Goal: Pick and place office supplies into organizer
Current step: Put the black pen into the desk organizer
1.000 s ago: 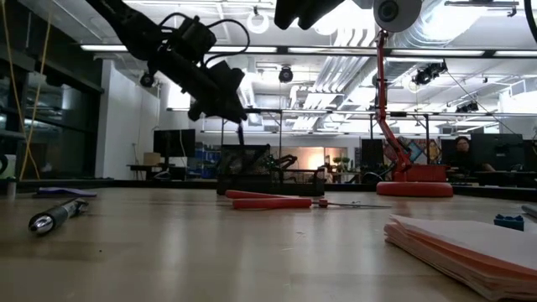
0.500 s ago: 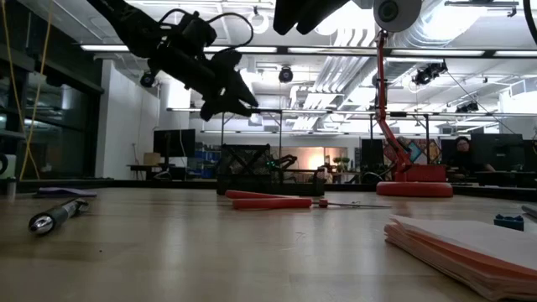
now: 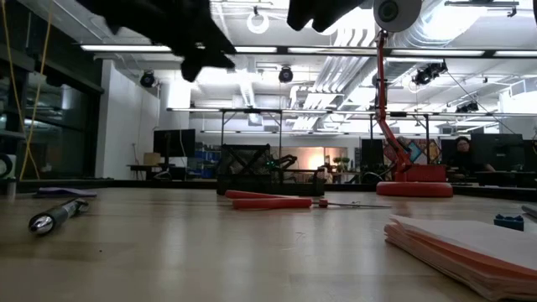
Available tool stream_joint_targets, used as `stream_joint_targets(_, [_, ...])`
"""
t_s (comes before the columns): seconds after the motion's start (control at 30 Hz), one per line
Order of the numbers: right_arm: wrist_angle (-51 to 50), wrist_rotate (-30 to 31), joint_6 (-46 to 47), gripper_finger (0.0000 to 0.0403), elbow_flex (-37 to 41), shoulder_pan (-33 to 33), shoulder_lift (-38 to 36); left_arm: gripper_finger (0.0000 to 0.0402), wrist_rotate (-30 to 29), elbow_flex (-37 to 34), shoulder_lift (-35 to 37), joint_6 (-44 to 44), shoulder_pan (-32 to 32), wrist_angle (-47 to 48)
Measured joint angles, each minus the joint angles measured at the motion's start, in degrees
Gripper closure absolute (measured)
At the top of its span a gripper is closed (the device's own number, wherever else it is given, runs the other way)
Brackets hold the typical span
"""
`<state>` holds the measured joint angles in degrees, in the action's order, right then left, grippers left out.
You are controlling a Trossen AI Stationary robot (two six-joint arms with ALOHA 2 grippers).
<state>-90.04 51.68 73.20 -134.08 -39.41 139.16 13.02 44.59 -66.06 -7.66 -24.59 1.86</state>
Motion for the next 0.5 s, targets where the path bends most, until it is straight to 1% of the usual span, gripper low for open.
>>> stream_joint_targets(0.03, [0.05, 0.15, 0.24, 0.0256, 0.00, -0.14, 0.28, 0.0220, -0.32, -2.08, 2.41, -0.16, 1.27, -1.13])
stream_joint_targets(0.13, [0.04, 0.02, 0.32, 0.0256, 0.00, -0.44, 0.87, 0.0220, -3.89, -8.35, 9.89, -3.48, 4.93, -4.26])
stream_joint_targets(0.27, [0.02, -0.47, 0.32, 0.0252, 0.00, -0.21, 0.89, 0.0220, -4.87, -15.59, 18.82, -8.41, 11.42, -8.19])
stream_joint_targets(0.33, [0.04, -1.84, -0.19, 0.0249, 0.00, 0.35, 0.89, 0.0220, -7.02, -18.73, 22.22, -8.75, 15.53, -8.16])
stream_joint_targets(0.4, [0.04, -4.20, -1.26, 0.0249, 0.00, 1.26, 0.89, 0.0220, -10.44, -21.35, 25.11, -8.89, 19.34, -8.47])
stream_joint_targets(0.43, [0.04, -5.50, -1.60, 0.0249, 0.00, 1.77, 0.88, 0.0220, -11.83, -22.86, 26.44, -9.03, 21.44, -9.72])
stream_joint_targets(0.5, [0.04, -8.31, -2.80, 0.0252, 0.00, 2.82, 0.89, 0.0220, -12.65, -26.25, 27.86, -9.16, 25.93, -14.47])
